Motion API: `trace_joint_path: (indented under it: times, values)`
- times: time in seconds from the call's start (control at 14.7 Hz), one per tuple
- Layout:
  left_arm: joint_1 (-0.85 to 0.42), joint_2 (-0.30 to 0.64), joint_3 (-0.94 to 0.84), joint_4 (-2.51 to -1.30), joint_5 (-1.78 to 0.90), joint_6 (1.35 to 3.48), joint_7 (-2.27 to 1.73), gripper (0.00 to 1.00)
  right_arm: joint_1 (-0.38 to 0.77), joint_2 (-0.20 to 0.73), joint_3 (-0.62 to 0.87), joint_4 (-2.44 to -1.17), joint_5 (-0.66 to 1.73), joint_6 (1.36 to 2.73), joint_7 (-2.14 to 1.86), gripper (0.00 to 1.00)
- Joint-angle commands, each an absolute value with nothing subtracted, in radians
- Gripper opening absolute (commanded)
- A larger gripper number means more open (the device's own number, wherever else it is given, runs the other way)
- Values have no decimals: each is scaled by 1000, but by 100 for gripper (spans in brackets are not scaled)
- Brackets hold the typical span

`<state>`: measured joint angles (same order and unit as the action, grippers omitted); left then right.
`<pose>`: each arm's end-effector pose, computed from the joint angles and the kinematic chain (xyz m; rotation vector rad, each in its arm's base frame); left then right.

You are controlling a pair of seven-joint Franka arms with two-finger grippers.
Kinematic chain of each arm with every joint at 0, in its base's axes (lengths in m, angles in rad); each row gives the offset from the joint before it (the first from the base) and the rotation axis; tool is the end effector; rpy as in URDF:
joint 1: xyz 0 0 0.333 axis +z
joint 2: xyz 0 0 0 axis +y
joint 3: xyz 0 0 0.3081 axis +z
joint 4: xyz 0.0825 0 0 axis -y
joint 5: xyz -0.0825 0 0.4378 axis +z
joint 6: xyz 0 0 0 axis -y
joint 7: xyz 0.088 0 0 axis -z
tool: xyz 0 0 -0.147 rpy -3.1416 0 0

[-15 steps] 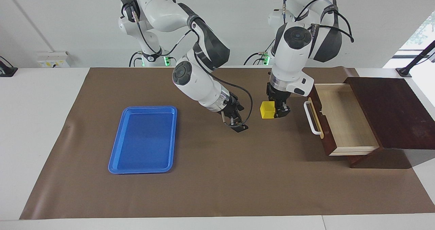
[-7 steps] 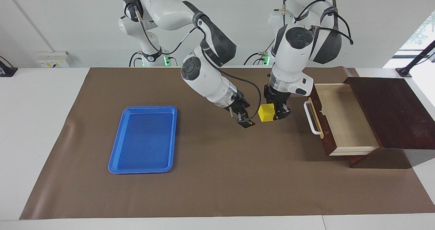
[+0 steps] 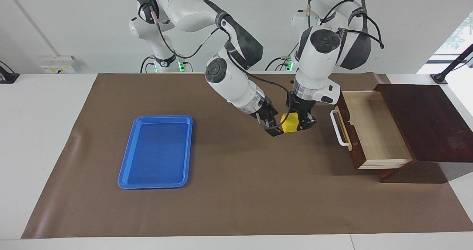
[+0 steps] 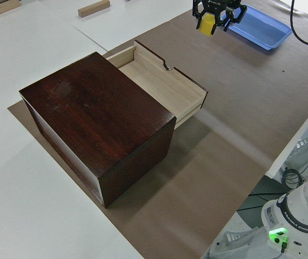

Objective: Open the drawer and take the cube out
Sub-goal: 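Grasp the cube with the right gripper and open the left gripper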

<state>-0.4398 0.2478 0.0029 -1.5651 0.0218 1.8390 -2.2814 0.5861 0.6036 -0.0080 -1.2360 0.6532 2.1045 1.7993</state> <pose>0.6282 -0.2907 0.4420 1.8918 2.4815 0.0418 0.6543 0.4880 0.4003 -1.9263 1.7666 0.6218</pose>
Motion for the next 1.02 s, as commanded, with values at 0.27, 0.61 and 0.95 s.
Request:
trace_joint_path:
  times: [0.27, 0.61, 0.95]
  values:
    - [-451, 236, 12, -1589, 8, 1864, -2283, 0, 620, 603, -12, -1244, 658, 2151, 1839, 89]
    - [-453, 235, 12, -1597, 8, 1864, -2278, 0, 626, 606, -15, -1243, 634, 2151, 1841, 89]
    - [-453, 235, 11, -1597, 9, 1864, -2266, 0, 624, 618, -17, -1213, 634, 2148, 1841, 84]
